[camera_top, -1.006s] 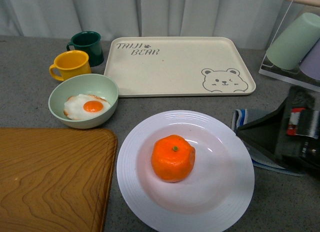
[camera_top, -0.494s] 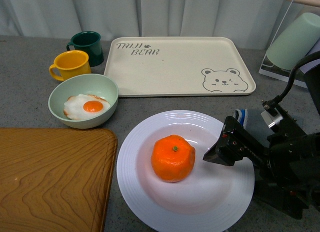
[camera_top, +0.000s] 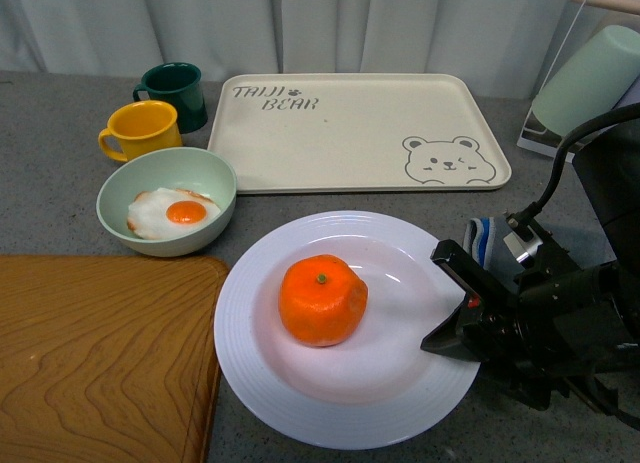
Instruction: Place orange and plate with both arms
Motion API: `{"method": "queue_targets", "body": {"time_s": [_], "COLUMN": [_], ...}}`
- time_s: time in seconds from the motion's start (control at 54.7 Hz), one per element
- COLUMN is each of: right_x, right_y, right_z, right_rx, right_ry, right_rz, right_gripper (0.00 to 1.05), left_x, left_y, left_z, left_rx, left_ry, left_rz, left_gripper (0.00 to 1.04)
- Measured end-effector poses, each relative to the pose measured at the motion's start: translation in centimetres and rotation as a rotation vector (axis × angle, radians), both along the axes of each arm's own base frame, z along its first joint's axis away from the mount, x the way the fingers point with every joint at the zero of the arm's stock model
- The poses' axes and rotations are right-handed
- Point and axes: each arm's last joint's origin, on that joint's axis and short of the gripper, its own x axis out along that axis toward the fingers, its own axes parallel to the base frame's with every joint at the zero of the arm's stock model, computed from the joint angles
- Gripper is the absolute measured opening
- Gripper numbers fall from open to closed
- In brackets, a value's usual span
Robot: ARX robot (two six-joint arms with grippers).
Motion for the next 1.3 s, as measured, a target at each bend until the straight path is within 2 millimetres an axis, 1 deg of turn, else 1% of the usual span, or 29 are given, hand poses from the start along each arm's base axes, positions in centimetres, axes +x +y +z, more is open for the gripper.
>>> {"method": "queue_targets", "body": {"time_s": [0.146,0.274,0.293,0.384,0.494,0.604,0.659,0.787,0.841,0.915,1.061,1.244,1.299], "right_x": [-0.5,-1.0,-1.0,-1.4,-1.2,-0.7,-0.2,1.9,2.7,5.2,9.7,13.7,14.6], "right_y": [-0.3,-0.4,-0.4,-1.0,-1.4,-1.7,-1.8,-1.9,-1.9,-1.8,-1.4,-0.7,-0.5], "right_z": [0.3,1.0,1.2,1.5,2.1,3.4,4.3,6.0,6.3,6.5,5.5,3.4,2.7], "right_rx": [0.047,0.113,0.115,0.129,0.163,0.222,0.250,0.283,0.289,0.306,0.328,0.337,0.336], "right_ry": [-0.063,-0.135,-0.166,-0.236,-0.269,-0.320,-0.350,-0.411,-0.421,-0.442,-0.423,-0.369,-0.352], "right_rz": [-0.015,-0.019,-0.027,-0.090,-0.115,-0.111,-0.108,-0.110,-0.112,-0.125,-0.154,-0.179,-0.187], "right_gripper": [0.10,0.06,0.04,0.04,0.04,0.04,0.04,0.04,0.04,0.04,0.04,0.04,0.04], "left_x": [0.0,0.0,0.0,0.0,0.0,0.0,0.0,0.0,0.0,0.0,0.0,0.0,0.0], "left_y": [0.0,0.0,0.0,0.0,0.0,0.0,0.0,0.0,0.0,0.0,0.0,0.0,0.0], "left_z": [0.0,0.0,0.0,0.0,0.0,0.0,0.0,0.0,0.0,0.0,0.0,0.0,0.0], "left_rx": [0.000,0.000,0.000,0.000,0.000,0.000,0.000,0.000,0.000,0.000,0.000,0.000,0.000], "left_ry": [0.000,0.000,0.000,0.000,0.000,0.000,0.000,0.000,0.000,0.000,0.000,0.000,0.000], "left_rz": [0.000,0.000,0.000,0.000,0.000,0.000,0.000,0.000,0.000,0.000,0.000,0.000,0.000], "left_gripper": [0.98,0.98,0.98,0.98,0.98,0.98,0.98,0.98,0.98,0.98,0.98,0.98,0.98]}}
